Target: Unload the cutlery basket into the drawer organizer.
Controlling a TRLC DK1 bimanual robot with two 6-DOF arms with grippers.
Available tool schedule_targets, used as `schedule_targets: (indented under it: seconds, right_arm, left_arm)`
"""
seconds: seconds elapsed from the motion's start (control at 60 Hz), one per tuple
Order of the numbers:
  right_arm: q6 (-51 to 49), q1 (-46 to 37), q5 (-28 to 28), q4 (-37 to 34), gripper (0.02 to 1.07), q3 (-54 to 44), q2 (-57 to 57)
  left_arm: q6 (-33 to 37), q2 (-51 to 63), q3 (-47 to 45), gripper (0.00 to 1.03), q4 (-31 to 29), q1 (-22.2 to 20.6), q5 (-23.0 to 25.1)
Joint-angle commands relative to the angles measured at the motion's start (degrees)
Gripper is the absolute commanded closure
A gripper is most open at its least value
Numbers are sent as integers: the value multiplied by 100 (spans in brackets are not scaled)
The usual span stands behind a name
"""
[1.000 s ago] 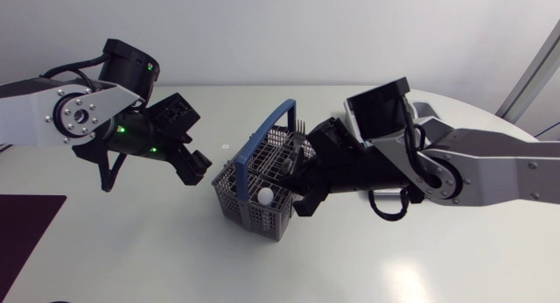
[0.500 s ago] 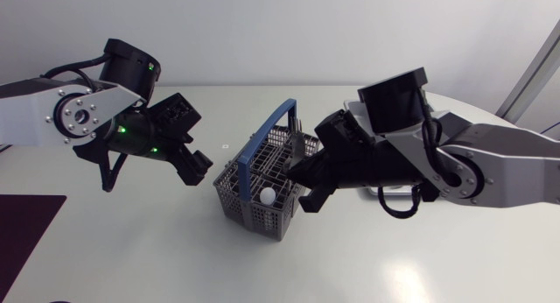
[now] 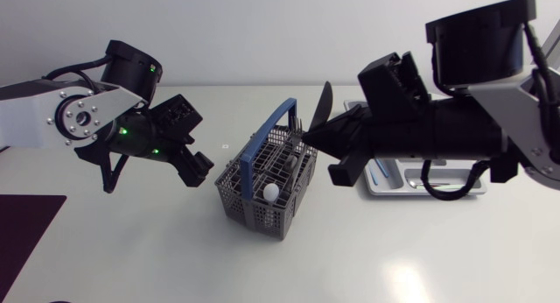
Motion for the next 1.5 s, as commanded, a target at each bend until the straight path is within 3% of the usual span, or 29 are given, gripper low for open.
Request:
schedule_targets:
  seconds: [0.0, 0.383, 0.8, 1.067, 1.483]
  right_arm:
    - [-80, -177, -45, -87, 101, 272, -275]
    - [-212, -757, -309, -562, 101, 448, -855]
    - [-985, -2594, -546, -958, 101, 483, -952]
    - [-1381, -4062, -546, -896, 101, 720, -29]
    - [-1592, -4950, 95, -624, 101, 1608, 1729]
  left_arm:
    - [26, -99, -136, 5, 39, -40, 23]
    - [-35, -90, -119, 5, 74, -190, 23]
    - [-44, -161, -136, 5, 65, -242, 23]
    - [-26, -257, -180, 5, 57, -260, 23]
    - [-9, -319, -198, 5, 30, -269, 23]
